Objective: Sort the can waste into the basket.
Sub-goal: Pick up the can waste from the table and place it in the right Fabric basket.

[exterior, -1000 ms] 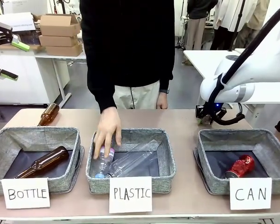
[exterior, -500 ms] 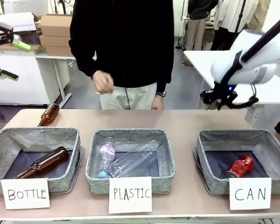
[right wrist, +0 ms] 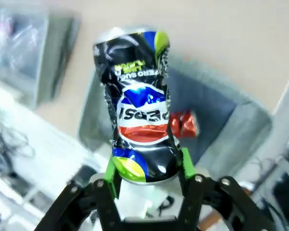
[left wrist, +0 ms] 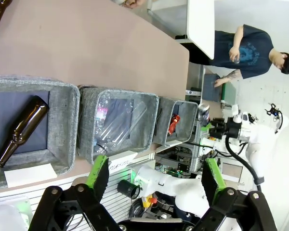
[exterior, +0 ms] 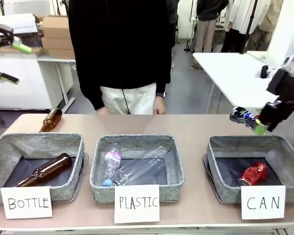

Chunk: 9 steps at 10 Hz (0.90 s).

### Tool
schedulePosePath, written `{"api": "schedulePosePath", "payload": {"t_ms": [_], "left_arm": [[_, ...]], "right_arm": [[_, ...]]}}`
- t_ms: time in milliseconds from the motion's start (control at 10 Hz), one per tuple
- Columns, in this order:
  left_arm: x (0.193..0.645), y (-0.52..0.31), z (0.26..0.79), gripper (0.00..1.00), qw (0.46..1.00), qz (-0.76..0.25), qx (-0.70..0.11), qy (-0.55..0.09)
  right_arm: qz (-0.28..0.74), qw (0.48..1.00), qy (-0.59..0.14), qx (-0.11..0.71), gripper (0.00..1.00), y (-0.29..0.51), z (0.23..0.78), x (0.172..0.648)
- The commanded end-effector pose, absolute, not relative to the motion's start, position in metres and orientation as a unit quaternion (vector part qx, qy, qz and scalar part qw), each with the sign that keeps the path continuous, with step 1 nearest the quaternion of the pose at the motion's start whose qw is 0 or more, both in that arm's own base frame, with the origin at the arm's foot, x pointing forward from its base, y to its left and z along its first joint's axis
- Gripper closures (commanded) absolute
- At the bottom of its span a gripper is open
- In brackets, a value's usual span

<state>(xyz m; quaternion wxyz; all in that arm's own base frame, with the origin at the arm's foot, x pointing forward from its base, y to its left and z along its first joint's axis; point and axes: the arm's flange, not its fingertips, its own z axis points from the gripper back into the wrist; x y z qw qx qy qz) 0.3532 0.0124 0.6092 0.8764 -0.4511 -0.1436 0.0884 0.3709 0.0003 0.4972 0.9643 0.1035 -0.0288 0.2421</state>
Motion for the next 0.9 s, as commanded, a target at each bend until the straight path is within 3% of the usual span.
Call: {"api": "schedulePosePath", "payload": {"t_ms": [0,500,600,800], "left_arm": [[0.352,0.014,0.61,0.0,0.878,0.09,-0.448,-0.14],[0.352,0.014,0.61,0.0,0.878,0.09,-0.448,-0.14],[0.352,0.014,0.61,0.0,0.878,0.09,-0.448,-0.14],[0.352,0.014,0.61,0.0,0.878,0.09,-0.448,-0.14]], "right_arm": [[0.34,0.932,-0.033,0.124,1.0,-0.01,0.485,0.361],[0.362,0.924,-0.017,0.119,1.0,-0.006,0.486,0.374],[0.358,0.926,-0.013,0.118,0.0,-0.006,0.485,0.374],[0.357,0.926,-0.011,0.12,0.0,-0.006,0.484,0.373]]}}
